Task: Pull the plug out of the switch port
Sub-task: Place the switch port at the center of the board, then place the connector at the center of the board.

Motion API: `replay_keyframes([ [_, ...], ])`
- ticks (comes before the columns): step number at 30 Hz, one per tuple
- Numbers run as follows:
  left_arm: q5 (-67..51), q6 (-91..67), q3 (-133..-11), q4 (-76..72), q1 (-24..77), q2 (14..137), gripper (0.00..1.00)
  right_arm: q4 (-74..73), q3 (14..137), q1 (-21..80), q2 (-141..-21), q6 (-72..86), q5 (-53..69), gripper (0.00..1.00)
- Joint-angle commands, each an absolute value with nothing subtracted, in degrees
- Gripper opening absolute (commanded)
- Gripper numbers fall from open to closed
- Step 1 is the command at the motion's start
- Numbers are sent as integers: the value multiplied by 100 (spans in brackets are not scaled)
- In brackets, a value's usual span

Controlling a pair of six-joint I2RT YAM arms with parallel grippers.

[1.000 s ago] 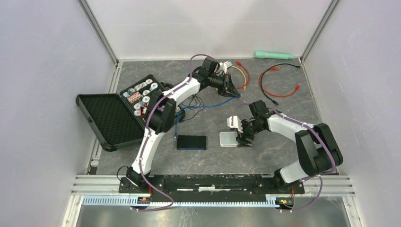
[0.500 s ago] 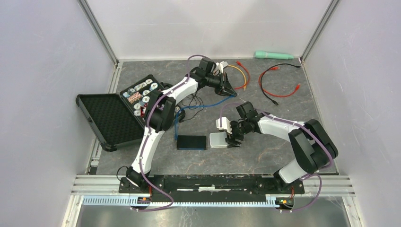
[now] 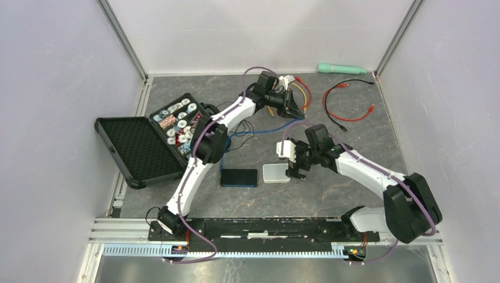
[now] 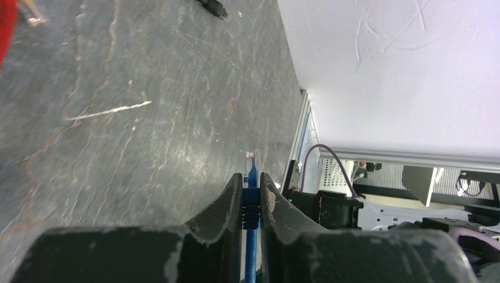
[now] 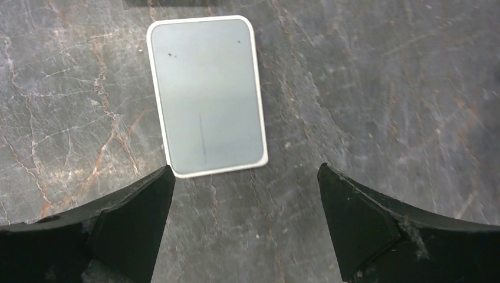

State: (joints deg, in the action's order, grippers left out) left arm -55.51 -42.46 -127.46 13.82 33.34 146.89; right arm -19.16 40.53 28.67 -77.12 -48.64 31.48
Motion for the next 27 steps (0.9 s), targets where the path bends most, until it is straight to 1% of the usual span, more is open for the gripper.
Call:
replay_keyframes([
  [1, -5963, -4679, -13254, 1188, 3582, 15099, 5, -1826, 3889, 2709, -7071, -4544, 2863, 98],
  [4, -6093, -5010, -13249, 851, 3700, 15224, 6, -1663, 3907, 2700, -6718, -4329, 2705, 94],
  [9, -6291, -5781, -13334, -63, 4006, 15541, 12, -1933, 4280, 2705, -6644, -4436, 2611, 88],
  [11, -6309, -5980, -13389, -406, 4093, 15676, 15, -2004, 4324, 2698, -6633, -4448, 2609, 87],
  [13, -6285, -5967, -13468, -491, 4122, 15802, 21, -1998, 4322, 2699, -6590, -4407, 2564, 86],
  [14, -6277, -5939, -13497, -492, 4118, 15843, 25, -1983, 4313, 2698, -6569, -4379, 2538, 86],
  [15, -6272, -5901, -13508, -492, 4105, 15869, 34, -1970, 4307, 2698, -6555, -4369, 2503, 86],
  [16, -6255, -5864, -13500, -480, 4097, 15887, 50, -1960, 4307, 2697, -6552, -4347, 2471, 86],
  [18, -6236, -5847, -13474, -466, 4074, 15897, 72, -1987, 4338, 2697, -6589, -4324, 2380, 86],
  [19, -6240, -5833, -13469, -458, 4065, 15899, 98, -2027, 4374, 2699, -6622, -4325, 2372, 85],
  [20, -6240, -5804, -13472, -437, 4054, 15891, 100, -2059, 4407, 2702, -6650, -4324, 2365, 85],
  [27, -6180, -5387, -13454, -53, 3909, 15583, 100, -1942, 4409, 2676, -6685, -4256, 2291, 80],
])
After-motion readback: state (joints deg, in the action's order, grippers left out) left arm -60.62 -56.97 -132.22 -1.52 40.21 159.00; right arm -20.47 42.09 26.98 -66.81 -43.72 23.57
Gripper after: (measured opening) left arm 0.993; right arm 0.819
